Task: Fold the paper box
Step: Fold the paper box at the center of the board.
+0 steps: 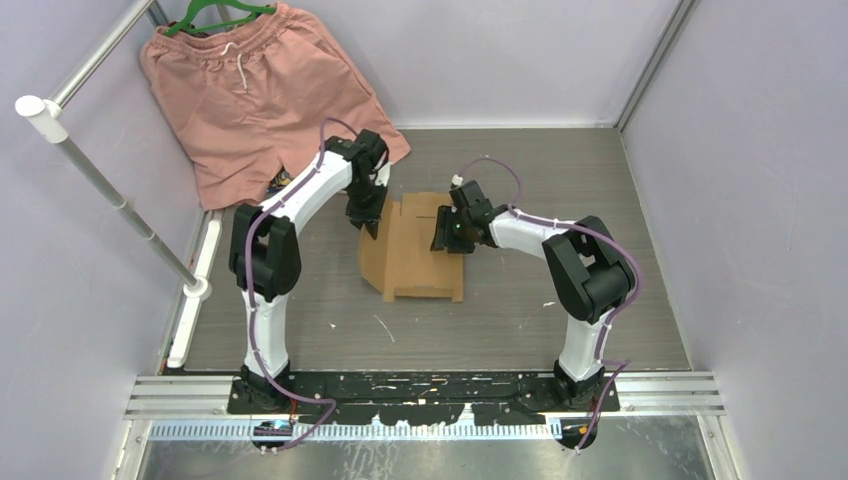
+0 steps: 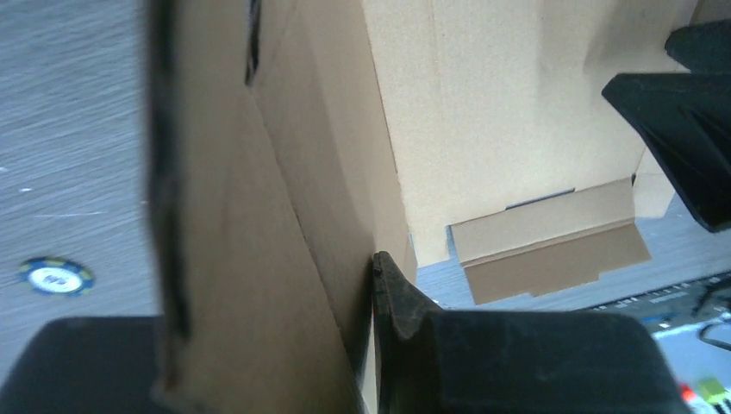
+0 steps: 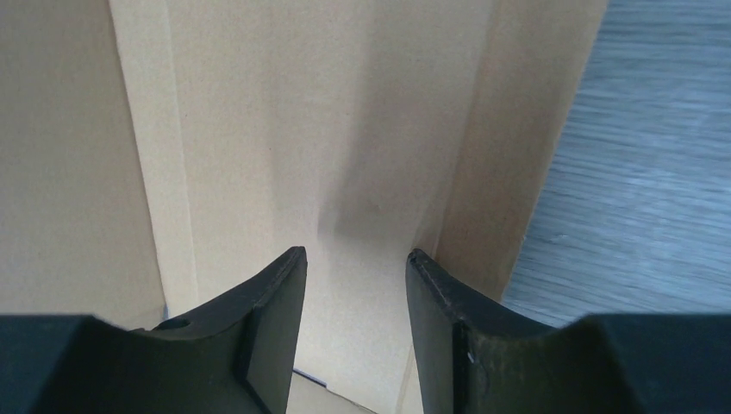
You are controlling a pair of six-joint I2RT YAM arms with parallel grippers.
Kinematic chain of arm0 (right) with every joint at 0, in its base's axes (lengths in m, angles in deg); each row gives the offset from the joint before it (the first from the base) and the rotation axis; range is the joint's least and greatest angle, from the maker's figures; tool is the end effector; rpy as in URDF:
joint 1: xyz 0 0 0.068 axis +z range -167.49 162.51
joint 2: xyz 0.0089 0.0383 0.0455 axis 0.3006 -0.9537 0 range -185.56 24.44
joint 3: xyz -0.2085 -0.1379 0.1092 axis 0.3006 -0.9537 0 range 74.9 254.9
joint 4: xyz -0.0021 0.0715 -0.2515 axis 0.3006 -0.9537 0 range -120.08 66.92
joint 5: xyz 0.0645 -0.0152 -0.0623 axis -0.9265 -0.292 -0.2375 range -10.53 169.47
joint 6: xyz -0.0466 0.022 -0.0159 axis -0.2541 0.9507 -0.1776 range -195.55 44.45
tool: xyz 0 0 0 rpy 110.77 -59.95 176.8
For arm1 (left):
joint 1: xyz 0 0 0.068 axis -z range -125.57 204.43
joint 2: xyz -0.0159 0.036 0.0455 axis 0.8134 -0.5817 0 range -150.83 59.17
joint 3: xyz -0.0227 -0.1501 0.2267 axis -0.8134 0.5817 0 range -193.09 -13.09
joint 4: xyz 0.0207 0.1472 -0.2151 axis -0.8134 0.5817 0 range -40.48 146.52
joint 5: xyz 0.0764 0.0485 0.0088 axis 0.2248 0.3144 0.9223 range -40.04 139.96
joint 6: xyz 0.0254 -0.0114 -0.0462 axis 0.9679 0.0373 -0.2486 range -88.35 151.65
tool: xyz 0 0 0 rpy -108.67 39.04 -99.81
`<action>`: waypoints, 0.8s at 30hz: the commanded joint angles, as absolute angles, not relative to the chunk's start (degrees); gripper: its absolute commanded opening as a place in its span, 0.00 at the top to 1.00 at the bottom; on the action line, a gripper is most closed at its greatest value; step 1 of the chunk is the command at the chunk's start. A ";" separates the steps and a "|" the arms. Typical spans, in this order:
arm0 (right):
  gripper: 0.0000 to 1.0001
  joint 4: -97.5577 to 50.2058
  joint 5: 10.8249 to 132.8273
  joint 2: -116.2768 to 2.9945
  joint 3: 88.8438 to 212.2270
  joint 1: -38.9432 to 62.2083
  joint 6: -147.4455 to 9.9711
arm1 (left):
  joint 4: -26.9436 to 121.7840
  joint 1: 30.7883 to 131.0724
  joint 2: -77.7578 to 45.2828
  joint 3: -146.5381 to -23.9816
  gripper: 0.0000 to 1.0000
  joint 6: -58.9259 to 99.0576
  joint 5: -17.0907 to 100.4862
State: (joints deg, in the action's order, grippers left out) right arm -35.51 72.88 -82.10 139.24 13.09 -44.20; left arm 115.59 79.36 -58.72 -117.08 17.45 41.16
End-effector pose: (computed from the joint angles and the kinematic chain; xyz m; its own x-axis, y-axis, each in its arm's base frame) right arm 0.3253 0.1970 0.1573 -0.8923 0.0731 -0.4456 -0.1151 0.9174 0.3809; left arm 0.3739 -0.1799 0.2387 -0.9738 0.1853 -0.1319 0.2082 0.9597 -0.1888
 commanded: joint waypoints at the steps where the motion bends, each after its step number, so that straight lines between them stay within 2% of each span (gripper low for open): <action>1: 0.48 -33.86 64.96 -82.62 135.00 15.54 -40.48 | 119.55 81.68 -59.36 -122.40 0.85 21.40 53.35; 14: 0.47 -25.33 55.39 -74.65 129.47 14.08 -38.91 | 124.27 84.61 -58.64 -138.32 0.84 28.53 63.14; 24: 0.47 -19.32 53.85 -62.47 123.19 4.81 -37.93 | 122.60 89.42 -57.71 -140.27 0.84 36.05 72.95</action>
